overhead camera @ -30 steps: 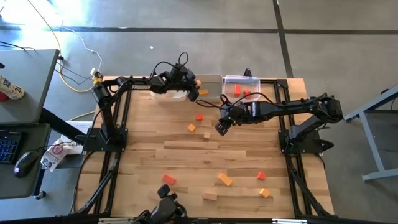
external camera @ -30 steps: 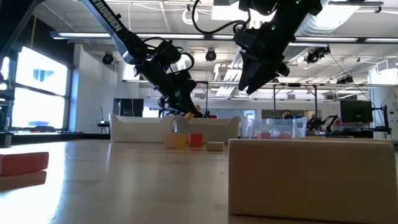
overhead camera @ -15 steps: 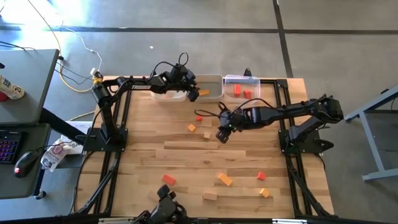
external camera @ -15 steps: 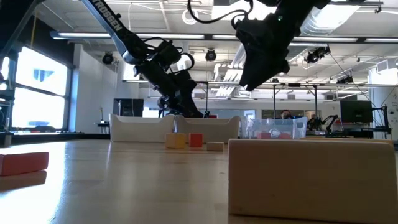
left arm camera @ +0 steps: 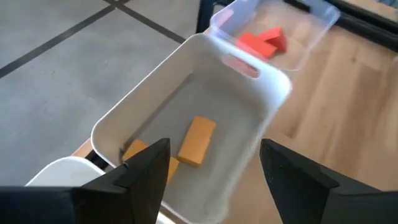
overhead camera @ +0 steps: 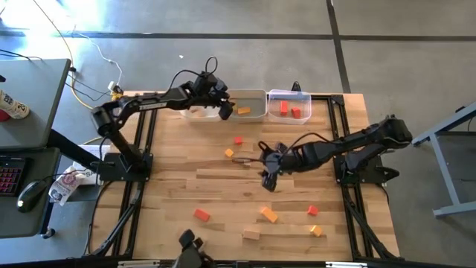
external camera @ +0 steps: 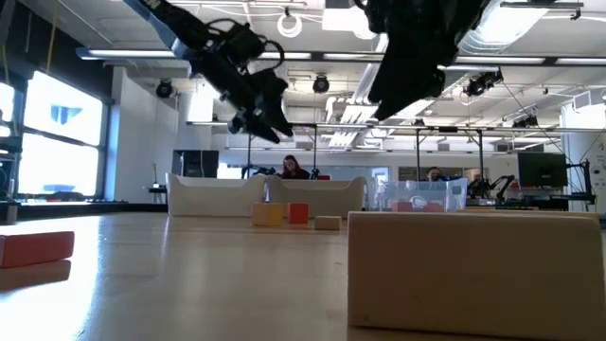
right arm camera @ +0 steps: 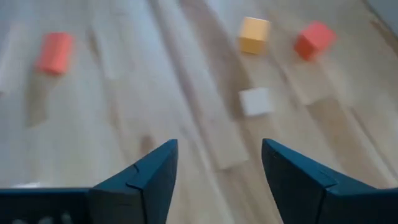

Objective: Sort & place blocks by color
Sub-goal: Put the brown block into the white bin

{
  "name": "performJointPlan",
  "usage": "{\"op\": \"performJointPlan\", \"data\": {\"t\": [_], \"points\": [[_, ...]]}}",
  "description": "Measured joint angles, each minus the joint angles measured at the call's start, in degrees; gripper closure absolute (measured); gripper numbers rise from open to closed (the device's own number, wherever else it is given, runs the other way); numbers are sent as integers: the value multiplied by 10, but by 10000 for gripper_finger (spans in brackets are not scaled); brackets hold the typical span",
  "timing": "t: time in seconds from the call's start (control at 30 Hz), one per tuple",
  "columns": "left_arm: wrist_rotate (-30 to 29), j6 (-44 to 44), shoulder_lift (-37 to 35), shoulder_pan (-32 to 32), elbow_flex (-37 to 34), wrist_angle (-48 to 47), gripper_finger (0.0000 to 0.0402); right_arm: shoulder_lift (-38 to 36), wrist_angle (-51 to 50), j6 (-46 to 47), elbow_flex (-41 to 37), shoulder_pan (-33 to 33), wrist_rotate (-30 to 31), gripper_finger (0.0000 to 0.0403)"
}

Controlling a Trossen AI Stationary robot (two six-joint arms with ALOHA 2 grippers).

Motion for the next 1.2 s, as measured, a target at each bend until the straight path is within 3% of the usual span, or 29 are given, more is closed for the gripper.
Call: {"op": "performJointPlan", "data": {"t": [0.5,1.2], "points": [[-102,-58,-146,-71,0,-143,165,0,106,-35,0,124,-22,171],[-146,-89,-152,-99,0,-172,165,67,263,-30,0,191,-36,171]]}}
